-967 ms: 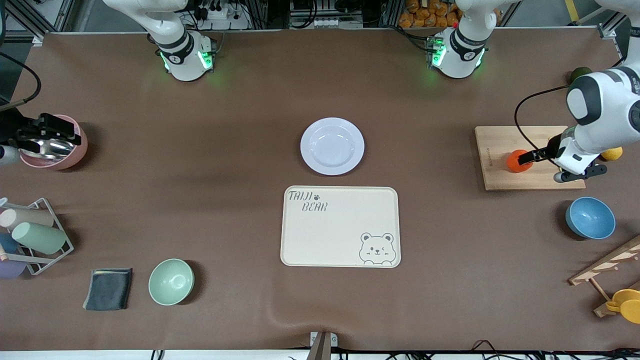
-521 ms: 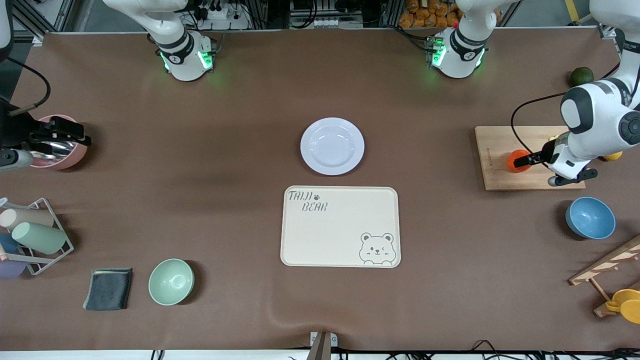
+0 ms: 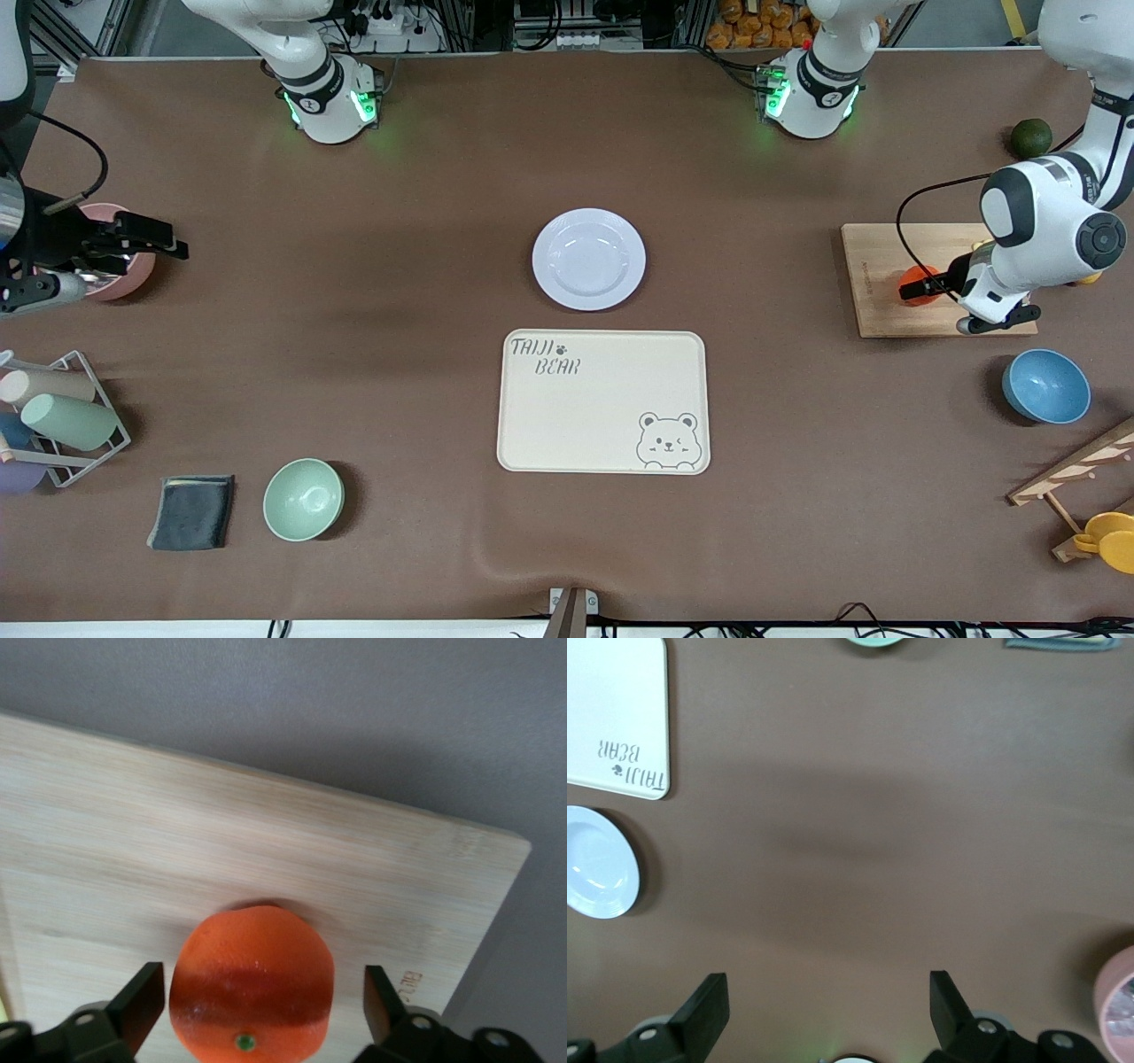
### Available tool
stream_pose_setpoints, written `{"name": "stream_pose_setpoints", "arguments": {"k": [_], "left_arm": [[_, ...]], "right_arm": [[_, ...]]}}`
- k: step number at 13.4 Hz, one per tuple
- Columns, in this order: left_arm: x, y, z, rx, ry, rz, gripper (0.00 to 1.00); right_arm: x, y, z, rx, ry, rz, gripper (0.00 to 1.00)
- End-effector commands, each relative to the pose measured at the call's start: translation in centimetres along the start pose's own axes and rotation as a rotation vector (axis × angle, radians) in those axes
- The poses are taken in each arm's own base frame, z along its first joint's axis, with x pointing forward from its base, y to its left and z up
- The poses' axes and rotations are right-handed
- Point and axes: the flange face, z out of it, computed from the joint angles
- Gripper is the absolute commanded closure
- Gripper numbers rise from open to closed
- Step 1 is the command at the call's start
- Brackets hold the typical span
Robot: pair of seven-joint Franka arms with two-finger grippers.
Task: Place orange and plate with both arms
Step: 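Grasp the orange with the left gripper while the right gripper reaches out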
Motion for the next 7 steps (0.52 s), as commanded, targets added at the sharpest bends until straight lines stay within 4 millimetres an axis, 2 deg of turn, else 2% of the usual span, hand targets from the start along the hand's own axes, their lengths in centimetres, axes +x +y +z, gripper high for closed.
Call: {"name": "stream_pose_setpoints", "arguments": {"k": [1, 3, 4, 5, 7], "left_arm": [[0.3, -0.3, 0.9, 0.007, -0.001, 0.013, 0.40], [0.4, -0.3, 0.9, 0.007, -0.001, 0.013, 0.69], [0.3, -0.2, 0.6, 0.007, 0.004, 0.016, 0.88], [0.4, 0.0, 0.2, 0.008, 0.010, 0.022, 1.00], [0.6, 1.1, -2.4, 0.011, 0.041, 0.028, 1.00]], "right_arm": [[0.6, 0.4, 1.9, 0.055, -0.030, 0.029, 0.00], [1.0, 1.5, 4.4, 0.214, -0.060, 0.083, 0.00], [1.3, 1.7, 5.6, 0.272, -0.073, 0.099, 0.00], [1.6, 1.6, 6.6, 0.304, -0.087, 0.105, 0.00], [1.7, 1.3, 8.3, 0.351, -0.112, 0.113, 0.00]]}}
